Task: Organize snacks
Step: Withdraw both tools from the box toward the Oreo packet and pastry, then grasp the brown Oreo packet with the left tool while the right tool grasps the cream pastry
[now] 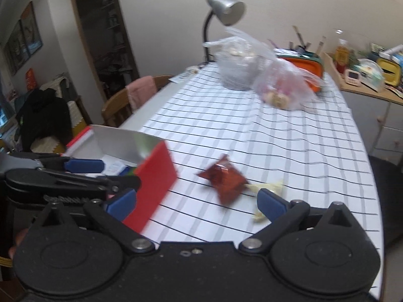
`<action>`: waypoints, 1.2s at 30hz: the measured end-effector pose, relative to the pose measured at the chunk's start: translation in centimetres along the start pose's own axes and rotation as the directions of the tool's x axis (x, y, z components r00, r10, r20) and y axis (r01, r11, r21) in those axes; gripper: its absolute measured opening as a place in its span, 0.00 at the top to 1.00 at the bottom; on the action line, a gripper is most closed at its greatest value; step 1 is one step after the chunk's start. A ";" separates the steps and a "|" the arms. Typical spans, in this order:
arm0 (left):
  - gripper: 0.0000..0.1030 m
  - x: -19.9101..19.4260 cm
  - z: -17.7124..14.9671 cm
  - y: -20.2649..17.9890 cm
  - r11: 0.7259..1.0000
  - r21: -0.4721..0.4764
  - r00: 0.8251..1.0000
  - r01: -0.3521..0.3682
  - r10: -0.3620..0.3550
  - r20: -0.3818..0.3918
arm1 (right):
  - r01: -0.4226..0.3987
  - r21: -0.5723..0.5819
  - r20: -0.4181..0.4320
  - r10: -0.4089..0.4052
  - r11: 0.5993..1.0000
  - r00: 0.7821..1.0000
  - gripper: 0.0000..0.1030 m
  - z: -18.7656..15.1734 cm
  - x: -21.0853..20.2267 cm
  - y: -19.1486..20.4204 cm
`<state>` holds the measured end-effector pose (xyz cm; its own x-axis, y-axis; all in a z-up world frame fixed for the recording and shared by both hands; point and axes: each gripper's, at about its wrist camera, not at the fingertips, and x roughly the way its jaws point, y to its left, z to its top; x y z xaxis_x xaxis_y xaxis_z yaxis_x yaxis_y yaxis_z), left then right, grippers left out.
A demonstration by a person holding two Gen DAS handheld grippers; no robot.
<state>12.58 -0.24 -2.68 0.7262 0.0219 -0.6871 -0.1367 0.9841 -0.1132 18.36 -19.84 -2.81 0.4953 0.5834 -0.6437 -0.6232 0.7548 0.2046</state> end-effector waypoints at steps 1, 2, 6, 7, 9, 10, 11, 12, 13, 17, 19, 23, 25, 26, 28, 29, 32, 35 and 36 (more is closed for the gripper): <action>0.25 0.4 0.1 -0.5 1.000 -0.006 1.000 -0.001 0.001 -0.003 | 0.010 0.001 -0.004 -0.010 1.000 1.000 0.01 -0.1 0.0 -0.8; 0.25 0.8 0.2 -1.1 1.000 -0.010 1.000 -0.003 0.003 -0.005 | 0.022 0.001 -0.010 -0.022 1.000 1.000 0.01 -0.3 -0.1 -1.7; 0.24 2.4 0.4 -3.0 0.999 -0.035 1.000 -0.007 0.006 -0.025 | 0.052 -0.002 -0.023 -0.052 0.999 0.998 0.01 -0.8 -0.1 -4.7; 0.23 2.9 0.4 -3.5 0.999 -0.040 0.999 -0.013 0.012 -0.029 | 0.058 -0.007 -0.026 -0.058 0.998 0.998 0.01 -0.9 0.0 -5.3; 0.23 3.8 0.5 -4.3 0.999 -0.051 0.999 -0.019 0.017 -0.034 | 0.064 -0.015 -0.035 -0.065 0.998 0.997 0.01 -1.1 0.3 -6.4; 0.23 4.3 0.6 -4.6 0.998 -0.056 0.999 -0.025 0.023 -0.035 | 0.065 -0.020 -0.041 -0.066 0.998 0.997 0.01 -1.1 0.6 -7.0; 0.23 4.8 0.7 -5.0 0.998 -0.061 0.999 -0.032 0.029 -0.036 | 0.066 -0.027 -0.045 -0.067 0.997 0.997 0.01 -1.2 0.9 -7.5; 0.23 5.4 0.8 -5.4 0.997 -0.066 0.999 -0.037 0.034 -0.040 | 0.066 -0.038 -0.049 -0.068 0.997 0.997 0.01 -1.3 1.2 -7.9; 0.23 5.9 0.9 -5.7 0.997 -0.072 0.998 -0.043 0.040 -0.045 | 0.066 -0.050 -0.053 -0.069 0.997 0.996 0.01 -1.3 1.5 -8.3; 0.23 8.2 1.5 -6.3 0.992 -0.099 0.995 -0.076 0.069 -0.072 | 0.055 -0.079 -0.076 -0.061 0.995 0.995 0.01 -1.2 3.1 -9.6; 0.23 9.6 1.8 -6.3 0.988 -0.123 0.992 -0.097 0.086 -0.092 | 0.044 -0.091 -0.086 -0.052 0.995 0.995 0.01 -1.3 4.1 -10.2; 0.23 11.9 2.5 -6.1 0.975 -0.163 0.983 -0.153 0.134 -0.122 | 0.025 -0.111 -0.116 -0.038 0.993 0.993 0.01 -1.2 6.4 -11.0; 0.23 12.9 2.9 -5.9 0.969 -0.178 0.980 -0.171 0.148 -0.135 | 0.021 -0.111 -0.129 -0.035 0.994 0.991 0.01 -1.2 7.5 -11.2; 0.23 13.3 3.1 -5.8 0.966 -0.183 0.977 -0.183 0.158 -0.142 | 0.020 -0.108 -0.137 -0.035 0.994 0.990 0.01 -1.2 8.1 -11.3; 0.23 14.3 3.3 -5.7 0.962 -0.193 0.974 -0.194 0.164 -0.159 | 0.015 -0.108 -0.153 -0.032 0.994 0.988 0.01 -1.2 9.2 -11.5; 0.23 14.8 3.4 -5.6 0.960 -0.201 0.973 -0.196 0.164 -0.165 | 0.015 -0.110 -0.160 -0.032 0.994 0.987 0.01 -1.2 9.8 -11.5; 0.23 16.3 3.6 -5.4 0.952 -0.215 0.966 -0.216 0.176 -0.189 | 0.005 -0.112 -0.184 -0.026 0.994 0.982 0.01 -1.4 11.3 -11.5; 0.23 17.8 4.0 -4.9 0.941 -0.251 0.962 -0.225 0.173 -0.214 | -0.009 -0.117 -0.206 -0.015 0.993 0.979 0.01 -1.4 12.6 -11.3; 0.23 18.3 4.1 -4.8 0.939 -0.264 0.961 -0.221 0.164 -0.223 | -0.011 -0.120 -0.208 -0.014 0.993 0.978 0.01 -1.4 12.9 -11.2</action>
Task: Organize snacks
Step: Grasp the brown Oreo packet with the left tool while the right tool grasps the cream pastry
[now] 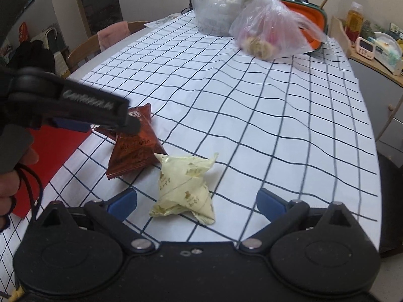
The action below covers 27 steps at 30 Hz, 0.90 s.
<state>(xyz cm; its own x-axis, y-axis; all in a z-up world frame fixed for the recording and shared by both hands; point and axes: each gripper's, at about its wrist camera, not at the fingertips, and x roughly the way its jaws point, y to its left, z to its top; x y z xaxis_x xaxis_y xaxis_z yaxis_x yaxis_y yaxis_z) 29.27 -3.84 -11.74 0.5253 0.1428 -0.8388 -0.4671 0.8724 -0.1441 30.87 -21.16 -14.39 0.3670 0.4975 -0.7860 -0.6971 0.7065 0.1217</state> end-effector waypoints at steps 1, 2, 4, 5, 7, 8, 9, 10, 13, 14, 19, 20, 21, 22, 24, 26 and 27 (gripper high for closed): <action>0.23 0.5 0.2 -0.1 1.000 -0.009 1.000 0.005 -0.005 -0.012 | -0.001 -0.002 -0.004 0.001 1.000 1.000 0.02 0.1 0.3 0.1; 0.23 0.9 0.3 -0.1 1.000 -0.015 1.000 0.008 -0.008 -0.025 | -0.004 -0.003 -0.009 0.004 1.000 1.000 0.02 0.2 0.6 0.2; 0.23 1.7 0.4 -0.1 0.999 -0.031 0.999 0.008 -0.009 -0.043 | 0.004 -0.003 -0.017 -0.004 1.000 1.000 0.02 0.3 1.3 0.2; 0.23 2.0 0.4 -0.1 0.999 -0.042 0.999 0.007 -0.010 -0.052 | 0.007 -0.001 -0.020 -0.007 1.000 1.000 0.02 0.3 1.5 0.2; 0.23 2.6 0.4 0.1 0.998 -0.063 0.998 0.004 -0.009 -0.067 | 0.004 0.008 -0.025 -0.004 1.000 1.000 0.03 0.3 2.0 0.3; 0.23 3.0 0.5 0.2 0.997 -0.073 0.997 -0.003 -0.003 -0.075 | 0.008 0.008 -0.026 -0.007 1.000 1.000 0.05 0.2 2.2 0.3; 0.23 3.2 0.5 0.2 0.997 -0.080 0.997 -0.004 -0.002 -0.080 | 0.014 0.005 -0.028 -0.014 1.000 1.000 0.06 0.2 2.4 0.4; 0.23 3.4 0.5 0.2 0.997 -0.079 0.997 -0.006 -0.001 -0.083 | 0.021 0.001 -0.028 -0.021 1.000 0.999 0.06 0.2 2.5 0.5; 0.23 3.9 0.5 -0.2 0.997 -0.071 0.996 -0.009 0.002 -0.091 | 0.021 0.002 -0.029 -0.021 1.000 0.999 0.08 0.2 2.9 0.7; 0.23 4.0 0.5 -0.3 0.998 -0.069 0.996 -0.009 0.002 -0.094 | 0.019 0.001 -0.028 -0.019 1.000 0.999 0.11 0.3 3.0 0.8; 0.23 4.6 0.5 -0.7 0.998 -0.063 0.994 -0.001 -0.006 -0.108 | 0.031 -0.015 -0.017 -0.032 0.999 0.999 0.19 0.4 3.2 1.2; 0.23 4.7 0.5 -0.7 0.998 -0.063 0.994 0.001 -0.008 -0.110 | 0.030 -0.012 -0.018 -0.030 0.999 0.999 0.22 0.3 3.3 1.2; 0.23 4.8 0.5 -0.7 0.998 -0.060 0.993 0.006 -0.013 -0.114 | 0.026 -0.009 -0.021 -0.026 1.000 0.999 0.24 0.3 3.3 1.2; 0.23 4.8 0.4 -0.7 0.998 -0.055 0.993 0.005 -0.011 -0.116 | 0.021 -0.009 -0.022 -0.021 1.000 1.000 0.27 0.3 3.3 1.2; 0.25 4.8 0.3 -0.7 0.999 -0.051 0.993 -0.004 -0.002 -0.116 | 0.016 -0.015 -0.021 -0.017 1.000 1.000 0.32 0.3 3.4 1.4; 0.33 4.7 0.3 -0.8 0.999 -0.048 0.993 0.008 -0.014 -0.117 | 0.007 -0.010 -0.027 -0.007 1.000 1.000 0.46 0.3 3.4 1.4; 0.37 4.6 0.2 -0.9 0.999 -0.040 0.993 0.010 -0.015 -0.118 | 0.003 -0.005 -0.031 -0.004 1.000 1.000 0.49 0.3 3.4 1.4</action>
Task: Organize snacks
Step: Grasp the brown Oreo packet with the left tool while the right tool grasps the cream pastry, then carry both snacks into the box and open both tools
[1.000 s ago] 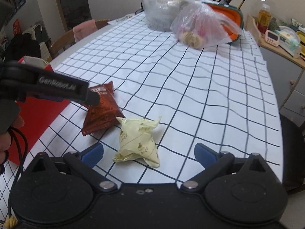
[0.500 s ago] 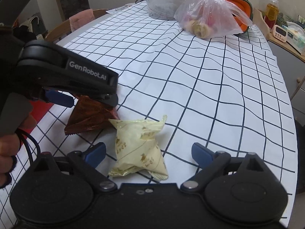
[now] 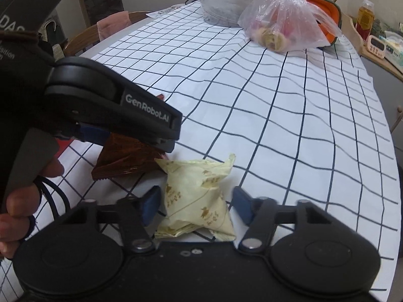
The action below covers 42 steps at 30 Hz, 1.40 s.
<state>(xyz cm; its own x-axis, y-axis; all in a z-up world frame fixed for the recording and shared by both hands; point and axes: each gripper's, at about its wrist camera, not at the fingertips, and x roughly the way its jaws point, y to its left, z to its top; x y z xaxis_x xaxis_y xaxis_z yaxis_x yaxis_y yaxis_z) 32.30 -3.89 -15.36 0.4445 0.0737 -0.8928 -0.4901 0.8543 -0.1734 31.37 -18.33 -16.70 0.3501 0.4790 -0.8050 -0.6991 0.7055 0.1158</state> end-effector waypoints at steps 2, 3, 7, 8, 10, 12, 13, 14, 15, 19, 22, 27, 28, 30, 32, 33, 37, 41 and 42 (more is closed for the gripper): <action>0.44 -0.1 -0.1 -0.3 1.000 0.018 1.000 -0.007 0.007 -0.001 | 0.003 0.003 0.000 -0.003 1.000 1.000 0.53 -0.1 -0.1 0.1; 0.46 -0.2 -0.2 -0.3 1.000 0.024 1.000 -0.013 0.013 0.000 | 0.003 0.003 0.003 -0.003 1.000 1.000 0.54 -0.1 -0.2 0.1; 0.49 -0.6 -0.5 -0.1 0.999 0.035 1.000 -0.015 0.015 0.004 | 0.000 0.007 0.008 0.000 1.000 1.000 0.59 -0.3 -0.7 0.3; 0.49 -0.7 -0.6 0.0 0.999 0.038 1.000 -0.016 0.016 0.004 | -0.002 0.010 0.008 0.002 1.000 1.000 0.61 -0.3 -0.9 0.3; 0.50 -1.0 -0.9 0.0 0.999 0.043 1.000 -0.022 0.021 0.005 | -0.008 0.022 0.007 0.008 1.000 1.000 0.62 -0.4 -1.2 0.3; 0.50 -1.3 -1.2 0.0 0.999 0.047 1.000 -0.023 0.022 0.006 | -0.004 0.026 0.005 0.004 1.000 1.000 0.63 -0.6 -1.6 0.3; 0.50 -1.6 -1.3 0.0 0.999 0.047 1.000 -0.021 0.021 0.009 | -0.002 0.029 0.004 0.002 1.000 1.000 0.64 -0.7 -1.7 0.3; 0.50 -1.9 -1.5 0.0 0.999 0.049 1.000 -0.017 0.017 0.011 | -0.004 0.035 0.004 0.003 0.999 1.000 0.64 -0.7 -2.0 0.3; 0.50 -2.2 -1.7 0.0 0.999 0.051 1.000 -0.014 0.013 0.013 | -0.007 0.041 0.005 0.007 0.999 1.000 0.64 -0.9 -2.3 0.3; 0.50 -3.7 -2.3 -0.1 0.998 0.066 1.000 -0.010 0.008 0.025 | 0.000 0.053 0.005 -0.001 0.999 1.000 0.65 -1.3 -3.7 0.4; 0.50 -4.9 -2.8 -0.1 0.997 0.078 0.999 -0.008 0.006 0.032 | 0.005 0.066 0.013 -0.006 0.998 1.000 0.65 -1.7 -5.0 0.6; 0.50 -7.5 -3.8 -0.3 0.993 0.114 0.999 0.010 -0.015 0.045 | 0.003 0.070 0.029 -0.005 0.998 1.000 0.65 -2.0 -7.7 0.8; 0.50 -8.1 -4.0 -0.3 0.993 0.119 0.999 0.017 -0.023 0.049 | 0.002 0.070 0.031 -0.004 0.998 1.000 0.65 -2.1 -8.3 0.9; 0.50 -9.2 -4.3 -0.2 0.991 0.131 0.998 0.027 -0.034 0.054 | -0.004 0.073 0.042 0.001 0.997 0.999 0.65 -2.2 -9.4 1.0; 0.50 -10.4 -4.6 -0.2 0.988 0.147 0.997 0.039 -0.049 0.062 | -0.010 0.076 0.054 0.006 0.997 0.999 0.65 -2.4 -10.6 1.2; 0.50 -11.0 -4.8 -0.1 0.987 0.156 0.996 0.042 -0.053 0.068 | -0.013 0.076 0.060 0.008 0.997 0.998 0.65 -2.5 -11.2 1.4; 0.50 -13.4 -5.5 0.2 0.981 0.188 0.993 0.050 -0.068 0.094 | -0.029 0.072 0.077 0.023 0.997 0.997 0.65 -2.4 -13.2 2.3; 0.50 -15.8 -6.3 1.2 0.975 0.218 0.989 0.055 -0.083 0.123 | -0.042 0.068 0.100 0.035 0.997 0.994 0.65 -2.2 -15.0 3.4; 0.50 -16.4 -6.5 1.5 0.974 0.221 0.988 0.058 -0.087 0.126 | -0.044 0.065 0.107 0.037 0.997 0.994 0.65 -2.1 -15.4 3.8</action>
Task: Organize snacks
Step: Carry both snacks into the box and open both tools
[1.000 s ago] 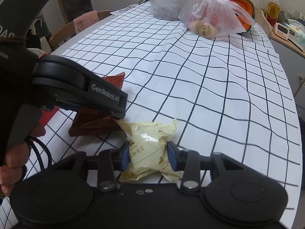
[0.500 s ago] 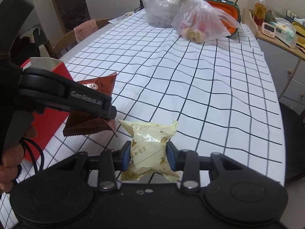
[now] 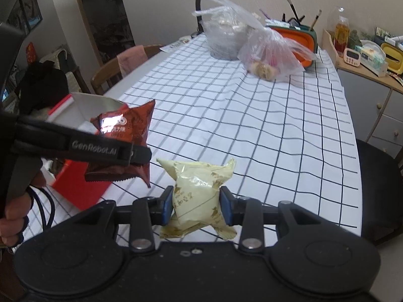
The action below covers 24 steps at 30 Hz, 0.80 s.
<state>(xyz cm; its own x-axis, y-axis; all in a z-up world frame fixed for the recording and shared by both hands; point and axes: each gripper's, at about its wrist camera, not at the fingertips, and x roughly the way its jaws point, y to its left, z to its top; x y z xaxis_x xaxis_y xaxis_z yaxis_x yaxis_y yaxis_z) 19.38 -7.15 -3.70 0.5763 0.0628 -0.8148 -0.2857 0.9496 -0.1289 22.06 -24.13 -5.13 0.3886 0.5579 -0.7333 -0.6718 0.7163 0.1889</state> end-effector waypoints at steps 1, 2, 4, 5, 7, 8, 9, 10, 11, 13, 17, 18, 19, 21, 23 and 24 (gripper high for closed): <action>0.50 -0.5 -0.1 0.3 1.000 0.003 1.000 0.000 0.000 0.001 | -0.002 -0.002 0.006 0.002 1.000 1.000 0.65 0.1 -0.4 0.4; 0.50 -1.0 -0.3 0.7 1.000 0.005 1.000 -0.001 0.001 0.001 | -0.004 -0.001 0.011 0.004 1.000 1.000 0.65 0.2 -0.7 0.8; 0.49 -2.0 -0.6 1.5 1.000 0.006 1.000 0.006 -0.006 0.002 | -0.010 0.002 0.018 0.010 1.000 1.000 0.65 0.5 -1.1 1.7; 0.49 -2.4 -0.6 2.0 1.000 0.008 1.000 0.008 -0.008 0.005 | -0.012 0.002 0.022 0.012 1.000 1.000 0.65 0.7 -1.3 2.1; 0.49 -3.1 -0.8 2.8 1.000 0.016 1.000 0.008 -0.008 0.012 | -0.013 0.000 0.029 0.013 1.000 0.999 0.65 1.2 -1.5 3.1; 0.49 -3.5 -0.8 3.3 1.000 0.015 1.000 0.009 -0.009 0.015 | -0.015 0.002 0.032 0.015 1.000 0.999 0.65 1.3 -1.5 3.6; 0.49 -3.8 -0.8 3.8 1.000 0.016 1.000 0.011 -0.012 0.017 | -0.019 0.005 0.034 0.019 1.000 0.999 0.65 1.5 -1.4 4.1; 0.50 -4.1 -0.8 4.3 1.000 0.016 1.000 0.011 -0.011 0.019 | -0.024 0.009 0.035 0.023 1.000 0.999 0.65 1.7 -1.3 4.6; 0.49 -4.4 -0.8 4.8 1.000 0.016 1.000 0.008 -0.009 0.022 | -0.028 0.009 0.034 0.027 1.000 0.999 0.65 2.0 -1.1 5.2; 0.49 -5.0 -0.8 6.0 1.000 0.017 1.000 0.008 -0.009 0.029 | -0.037 0.003 0.036 0.037 0.999 0.999 0.65 2.4 -0.8 6.5; 0.49 -5.9 -0.7 8.6 1.000 0.009 0.999 0.001 -0.001 0.036 | -0.048 -0.003 0.035 0.048 0.999 0.998 0.65 3.2 0.1 9.1; 0.49 -6.2 -0.7 9.4 1.000 0.005 0.999 -0.001 0.001 0.038 | -0.050 -0.002 0.036 0.050 0.999 0.998 0.65 3.5 0.3 9.8; 0.49 -6.5 -0.7 10.2 1.000 0.002 0.999 -0.003 0.003 0.040 | -0.054 0.000 0.036 0.054 0.999 0.998 0.65 3.8 0.6 10.3; 0.49 -7.0 -0.7 11.8 1.000 -0.007 0.999 -0.010 0.010 0.043 | -0.056 -0.001 0.035 0.056 0.998 0.998 0.65 4.3 1.2 11.6; 0.50 -7.3 -0.6 13.4 1.000 -0.015 0.999 -0.016 0.016 0.046 | -0.061 -0.010 0.033 0.061 0.998 0.998 0.64 4.7 1.8 12.9; 0.50 -7.5 -0.5 14.2 1.000 -0.018 0.999 -0.020 0.021 0.047 | -0.062 -0.014 0.033 0.062 0.998 0.998 0.64 5.0 2.2 13.5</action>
<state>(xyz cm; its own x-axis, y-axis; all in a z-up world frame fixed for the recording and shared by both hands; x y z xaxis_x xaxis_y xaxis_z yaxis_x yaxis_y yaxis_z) 10.61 5.71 0.25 0.6056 0.0971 -0.7898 -0.3109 0.9425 -0.1226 16.97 -11.12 -0.91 0.3664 0.6148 -0.6984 -0.7033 0.6744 0.2247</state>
